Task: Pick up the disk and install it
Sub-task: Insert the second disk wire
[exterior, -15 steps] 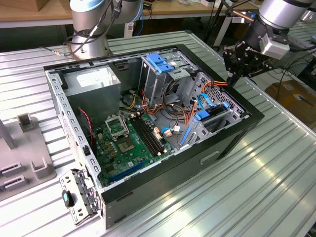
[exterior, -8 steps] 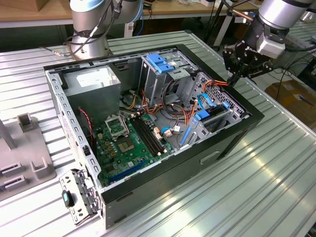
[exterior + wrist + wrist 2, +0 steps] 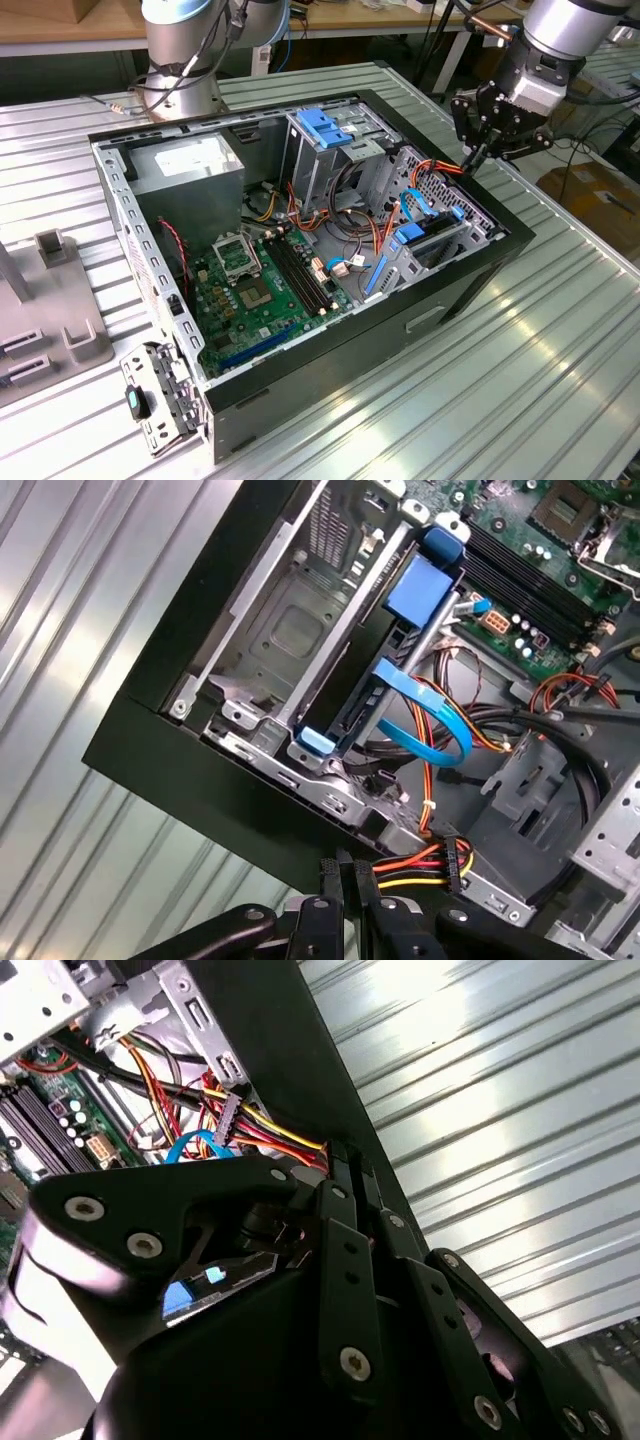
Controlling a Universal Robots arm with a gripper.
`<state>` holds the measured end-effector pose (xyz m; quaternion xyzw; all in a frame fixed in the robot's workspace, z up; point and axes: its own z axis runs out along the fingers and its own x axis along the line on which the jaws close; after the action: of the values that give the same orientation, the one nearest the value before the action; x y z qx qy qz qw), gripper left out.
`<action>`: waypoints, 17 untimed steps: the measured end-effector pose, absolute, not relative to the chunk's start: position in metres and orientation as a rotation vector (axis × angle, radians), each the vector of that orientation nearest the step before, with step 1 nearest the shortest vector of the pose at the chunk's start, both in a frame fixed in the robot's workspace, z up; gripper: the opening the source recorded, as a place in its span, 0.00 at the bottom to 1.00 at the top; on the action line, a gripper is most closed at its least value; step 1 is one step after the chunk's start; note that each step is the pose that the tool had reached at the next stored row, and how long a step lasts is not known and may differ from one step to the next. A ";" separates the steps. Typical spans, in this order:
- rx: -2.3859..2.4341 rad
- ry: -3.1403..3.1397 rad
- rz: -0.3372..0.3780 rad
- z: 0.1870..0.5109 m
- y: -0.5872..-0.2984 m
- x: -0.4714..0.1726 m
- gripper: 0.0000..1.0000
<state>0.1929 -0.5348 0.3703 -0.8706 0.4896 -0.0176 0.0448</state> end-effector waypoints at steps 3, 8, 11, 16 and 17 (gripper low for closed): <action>-2.655 1.504 -0.054 0.370 -0.535 0.193 0.16; -2.577 1.638 -0.061 0.370 -0.535 0.192 0.16; -2.527 1.716 -0.065 0.370 -0.535 0.192 0.16; -2.499 1.757 -0.067 0.370 -0.535 0.188 0.16; -2.499 1.757 -0.066 0.370 -0.535 0.186 0.16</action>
<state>0.1859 -0.5351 0.3695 -0.8171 0.5744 -0.0217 0.0433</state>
